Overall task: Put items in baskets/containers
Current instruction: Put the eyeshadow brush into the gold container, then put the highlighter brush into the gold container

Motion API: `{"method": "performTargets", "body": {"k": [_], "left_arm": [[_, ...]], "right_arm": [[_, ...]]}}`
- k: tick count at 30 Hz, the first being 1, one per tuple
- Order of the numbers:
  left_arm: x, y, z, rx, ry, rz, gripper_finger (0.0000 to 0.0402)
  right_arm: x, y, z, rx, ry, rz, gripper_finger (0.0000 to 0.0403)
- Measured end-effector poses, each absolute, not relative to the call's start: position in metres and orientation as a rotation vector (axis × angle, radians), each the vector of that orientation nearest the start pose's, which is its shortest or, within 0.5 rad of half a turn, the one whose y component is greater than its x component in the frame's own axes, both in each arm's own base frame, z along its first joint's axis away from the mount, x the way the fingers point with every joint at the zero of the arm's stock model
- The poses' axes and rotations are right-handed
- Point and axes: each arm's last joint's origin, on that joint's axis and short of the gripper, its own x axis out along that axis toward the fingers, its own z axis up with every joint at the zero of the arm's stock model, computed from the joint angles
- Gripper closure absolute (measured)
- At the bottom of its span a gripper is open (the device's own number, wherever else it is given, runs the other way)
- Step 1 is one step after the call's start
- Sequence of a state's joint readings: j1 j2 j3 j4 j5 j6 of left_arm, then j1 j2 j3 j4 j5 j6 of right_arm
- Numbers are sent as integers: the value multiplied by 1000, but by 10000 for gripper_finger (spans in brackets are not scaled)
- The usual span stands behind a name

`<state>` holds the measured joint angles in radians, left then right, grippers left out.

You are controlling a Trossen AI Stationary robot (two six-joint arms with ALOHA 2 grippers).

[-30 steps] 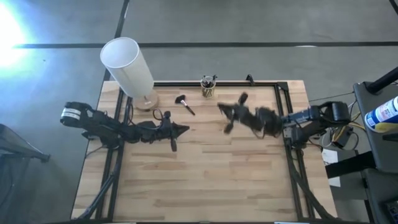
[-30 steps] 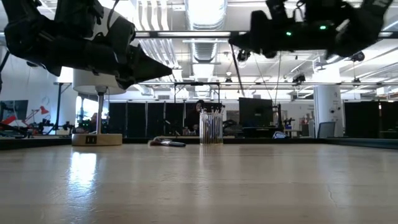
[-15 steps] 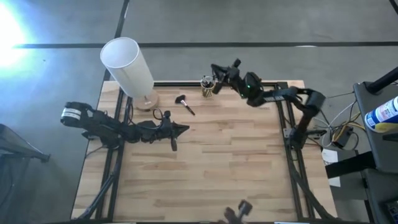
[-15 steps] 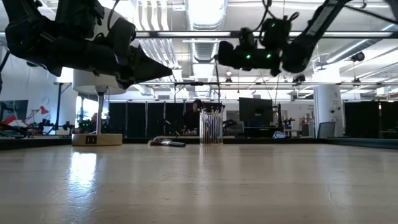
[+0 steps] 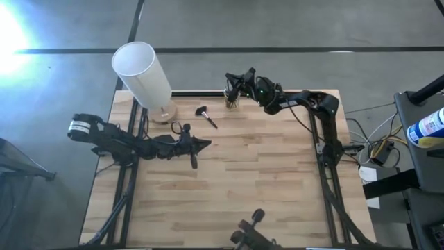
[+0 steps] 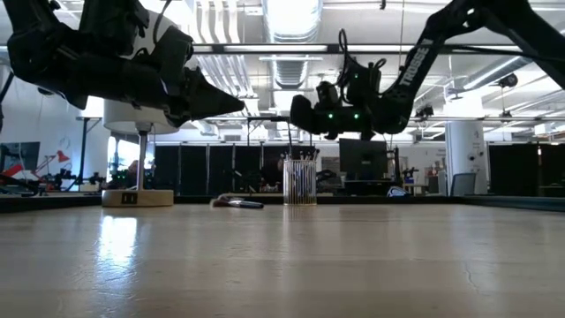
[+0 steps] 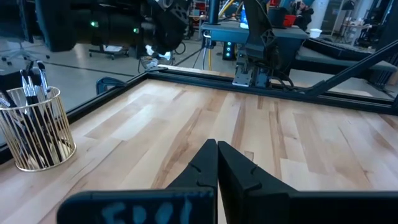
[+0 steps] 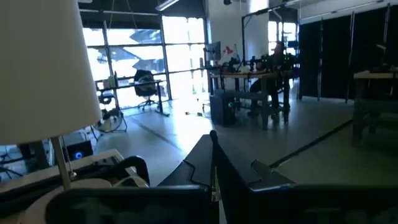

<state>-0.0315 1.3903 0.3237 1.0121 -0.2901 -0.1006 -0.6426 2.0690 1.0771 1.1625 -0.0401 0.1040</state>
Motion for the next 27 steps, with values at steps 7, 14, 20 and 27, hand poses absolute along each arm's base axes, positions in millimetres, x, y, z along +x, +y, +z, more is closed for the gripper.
{"method": "performTargets", "body": {"k": [7,14,20,27], "left_arm": [[239,1,172,-93,41,261,397],[239,1,172,-94,42,261,397],[239,1,172,-97,43,261,397],[239,1,171,-125,55,263,397]], "right_arm": [[342,-255,172,151,-173,-592,395],[343,-255,165,197,-96,-612,395],[342,-256,164,210,-83,-616,388],[344,-259,171,241,-2,-654,342]]}}
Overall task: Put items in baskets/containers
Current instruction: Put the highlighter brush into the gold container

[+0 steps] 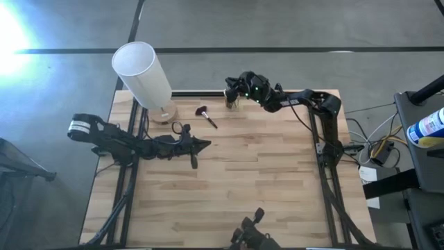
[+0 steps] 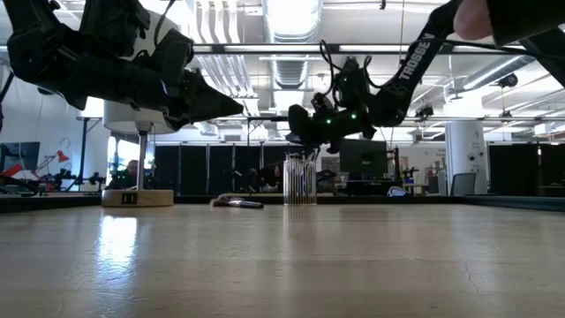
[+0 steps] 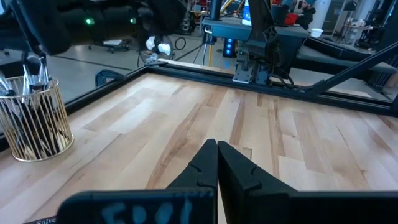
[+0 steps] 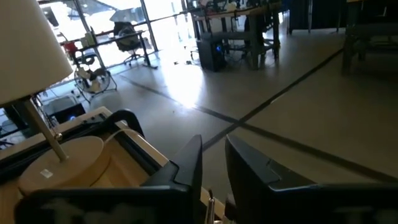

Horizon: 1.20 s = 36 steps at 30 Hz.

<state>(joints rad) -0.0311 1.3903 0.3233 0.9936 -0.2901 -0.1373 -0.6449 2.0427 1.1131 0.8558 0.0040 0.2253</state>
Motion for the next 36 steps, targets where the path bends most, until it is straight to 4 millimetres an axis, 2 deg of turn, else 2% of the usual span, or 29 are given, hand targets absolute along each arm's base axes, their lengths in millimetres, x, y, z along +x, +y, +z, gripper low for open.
{"method": "performTargets", "body": {"k": [5,8,12,16,21,26,31,36], "left_arm": [[239,1,169,-122,67,264,397],[239,1,167,-116,98,268,397],[243,2,166,-126,122,291,397],[255,7,162,-163,164,379,397],[276,15,158,-168,197,550,386],[294,27,158,-214,213,656,346],[306,49,148,-266,277,747,304],[317,68,135,-246,329,801,283]], "right_arm": [[342,-257,185,237,62,-657,310],[332,-248,201,209,139,-645,309],[308,-224,217,162,243,-606,339],[279,-189,225,134,243,-569,381],[245,-141,223,105,206,-504,394],[217,-104,219,59,77,-444,394],[195,-81,214,31,-47,-394,394],[181,-73,214,19,-127,-382,394]]}}
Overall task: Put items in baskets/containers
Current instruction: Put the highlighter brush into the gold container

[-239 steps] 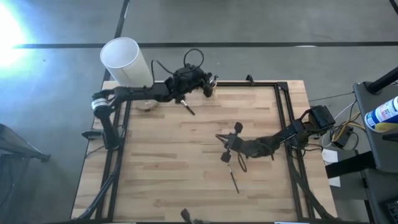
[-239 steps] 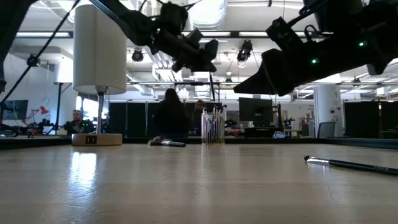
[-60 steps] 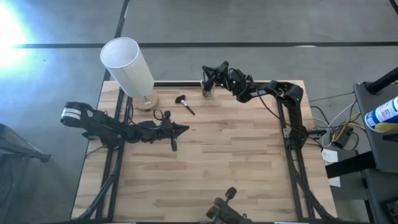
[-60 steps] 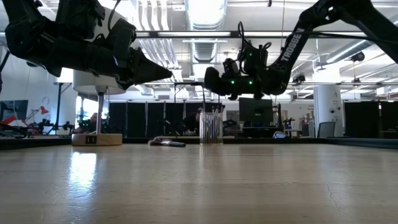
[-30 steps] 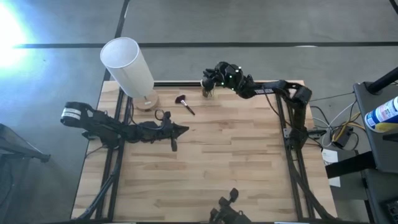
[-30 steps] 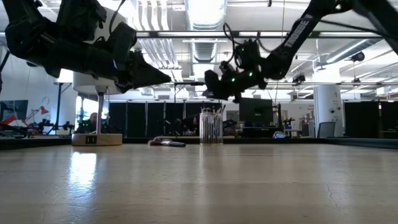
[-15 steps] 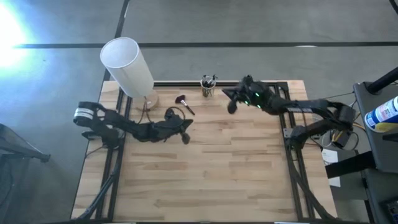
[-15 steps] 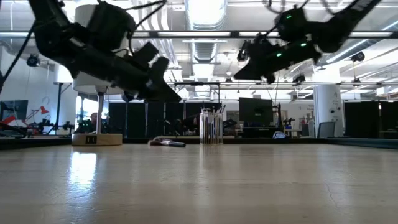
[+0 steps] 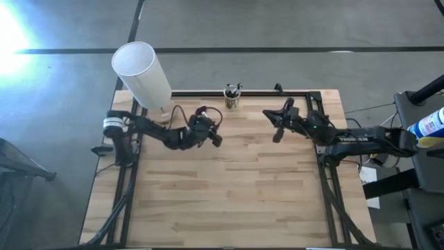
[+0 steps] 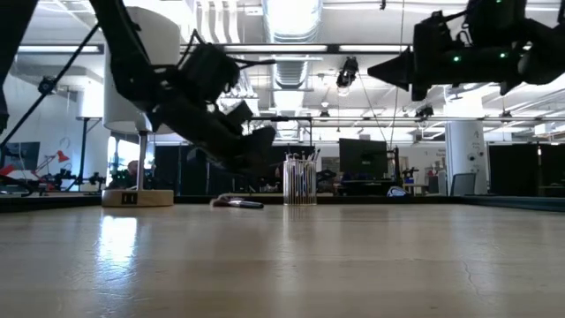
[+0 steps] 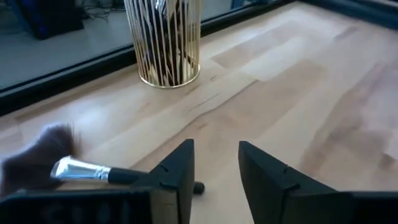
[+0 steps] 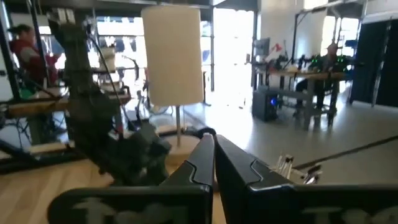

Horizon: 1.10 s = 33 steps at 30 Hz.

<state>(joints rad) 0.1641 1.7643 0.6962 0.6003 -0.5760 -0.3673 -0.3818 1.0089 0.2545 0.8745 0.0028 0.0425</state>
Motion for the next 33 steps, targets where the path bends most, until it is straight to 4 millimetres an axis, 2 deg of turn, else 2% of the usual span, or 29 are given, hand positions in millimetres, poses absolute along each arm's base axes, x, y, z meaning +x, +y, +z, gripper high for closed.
{"method": "performTargets", "body": {"k": [10,18,25,33], "left_arm": [[326,104,116,-282,476,807,282],[328,104,115,-308,641,642,282],[325,85,119,-336,728,453,282],[310,37,141,-294,878,318,283]], "right_arm": [[175,-69,216,21,-152,-373,394],[175,-69,217,22,-152,-373,394],[175,-69,217,21,-152,-372,394],[176,-68,217,21,-151,-358,394]]}}
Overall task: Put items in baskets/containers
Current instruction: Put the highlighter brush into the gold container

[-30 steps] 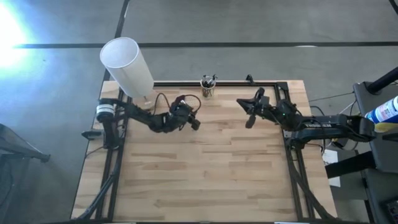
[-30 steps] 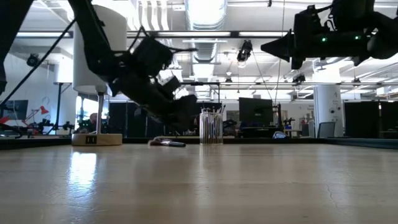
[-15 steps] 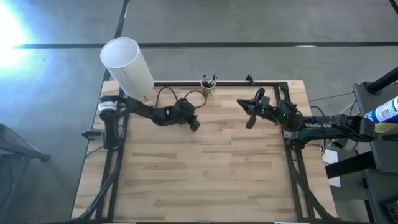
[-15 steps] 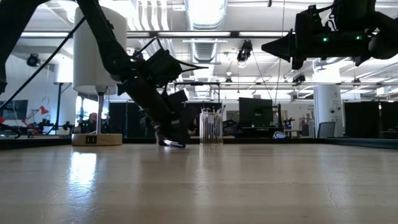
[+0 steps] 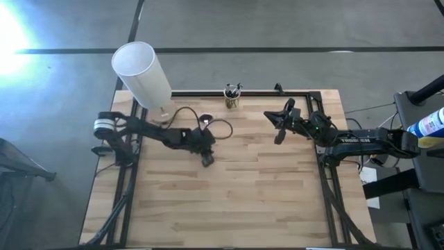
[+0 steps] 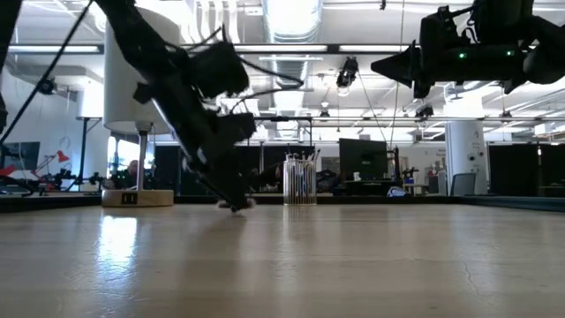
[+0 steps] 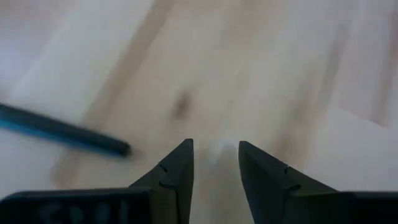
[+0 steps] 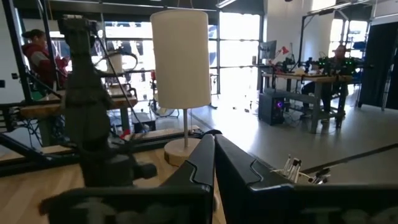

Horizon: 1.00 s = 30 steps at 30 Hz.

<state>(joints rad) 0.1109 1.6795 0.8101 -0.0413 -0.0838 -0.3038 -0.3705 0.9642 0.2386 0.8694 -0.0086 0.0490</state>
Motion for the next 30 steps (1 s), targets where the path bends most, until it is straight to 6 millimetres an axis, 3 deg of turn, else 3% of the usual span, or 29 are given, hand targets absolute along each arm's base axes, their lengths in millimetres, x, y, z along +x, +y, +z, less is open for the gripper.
{"method": "performTargets", "body": {"k": [3,6,9,13,23,30], "left_arm": [[302,23,155,-271,885,353,283],[294,18,169,-264,833,514,283],[288,22,183,-284,734,678,283],[286,40,190,-357,673,760,282],[287,98,175,-494,646,912,282],[289,115,160,-567,660,921,282]], "right_arm": [[176,-68,217,21,-151,-357,394],[176,-68,217,22,-150,-357,394],[176,-68,217,23,-151,-358,394],[176,-68,217,25,-151,-358,394],[176,-68,217,25,-152,-358,394],[176,-68,217,25,-151,-358,394]]}}
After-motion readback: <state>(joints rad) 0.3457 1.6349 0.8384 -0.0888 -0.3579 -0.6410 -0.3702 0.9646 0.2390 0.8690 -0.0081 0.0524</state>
